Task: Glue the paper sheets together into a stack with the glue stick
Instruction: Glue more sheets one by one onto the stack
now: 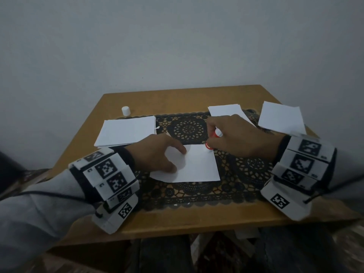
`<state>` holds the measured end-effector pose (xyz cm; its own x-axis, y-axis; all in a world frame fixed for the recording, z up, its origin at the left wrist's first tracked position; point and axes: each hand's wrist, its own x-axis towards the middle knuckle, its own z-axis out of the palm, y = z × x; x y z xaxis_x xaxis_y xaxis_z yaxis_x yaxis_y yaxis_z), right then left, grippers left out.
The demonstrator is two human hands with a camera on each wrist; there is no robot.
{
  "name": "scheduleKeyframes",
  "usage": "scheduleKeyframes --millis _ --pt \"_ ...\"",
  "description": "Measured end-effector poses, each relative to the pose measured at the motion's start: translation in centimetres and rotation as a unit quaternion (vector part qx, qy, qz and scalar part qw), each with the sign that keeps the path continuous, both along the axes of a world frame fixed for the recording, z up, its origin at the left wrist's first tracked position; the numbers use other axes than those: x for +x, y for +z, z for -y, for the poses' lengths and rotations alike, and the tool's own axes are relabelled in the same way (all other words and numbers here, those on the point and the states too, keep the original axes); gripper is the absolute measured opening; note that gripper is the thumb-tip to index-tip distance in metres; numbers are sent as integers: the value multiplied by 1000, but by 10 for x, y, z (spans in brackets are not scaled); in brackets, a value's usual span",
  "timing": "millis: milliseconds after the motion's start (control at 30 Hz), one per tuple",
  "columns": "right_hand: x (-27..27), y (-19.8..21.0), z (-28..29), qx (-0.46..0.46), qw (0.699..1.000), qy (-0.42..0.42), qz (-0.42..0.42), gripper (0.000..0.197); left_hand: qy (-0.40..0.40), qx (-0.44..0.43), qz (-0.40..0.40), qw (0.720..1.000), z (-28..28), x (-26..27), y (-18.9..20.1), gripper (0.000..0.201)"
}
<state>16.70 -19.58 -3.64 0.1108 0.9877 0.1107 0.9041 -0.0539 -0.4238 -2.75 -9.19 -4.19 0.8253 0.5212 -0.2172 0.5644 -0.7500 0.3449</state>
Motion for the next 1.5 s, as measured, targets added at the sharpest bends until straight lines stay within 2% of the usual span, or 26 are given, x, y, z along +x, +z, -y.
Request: scheduleKeyframes --millis 367,733,867,967,1067,1200,1267,1333,1400,1500 --pt "-12 5 18 -38 999 31 7 18 -8 59 -20 998 6 2 -1 52" --pt "-16 7 33 -75 996 45 -21 17 -39 215 -103 970 19 9 4 51" --pt "-10 10 35 -103 992 49 -45 16 -61 200 -111 972 20 12 6 51" --pt "-1 18 36 -129 986 47 -93 15 -81 165 -120 976 19 13 4 49" --pt "10 32 38 -104 982 27 -157 15 -88 153 -113 978 18 13 3 48" --pt "22 46 35 -73 969 48 -232 16 -87 151 -99 980 17 13 3 49" --pt "26 46 31 -81 971 64 -214 20 -87 149 -96 980 18 12 3 49" --pt "27 45 23 -79 984 80 -141 23 -90 154 -92 980 18 11 3 49" --pt "27 41 11 -59 990 73 -106 16 -92 162 -90 978 18 11 2 49" --pt "28 34 -12 -23 988 18 -154 12 -97 167 -91 977 16 11 2 49"
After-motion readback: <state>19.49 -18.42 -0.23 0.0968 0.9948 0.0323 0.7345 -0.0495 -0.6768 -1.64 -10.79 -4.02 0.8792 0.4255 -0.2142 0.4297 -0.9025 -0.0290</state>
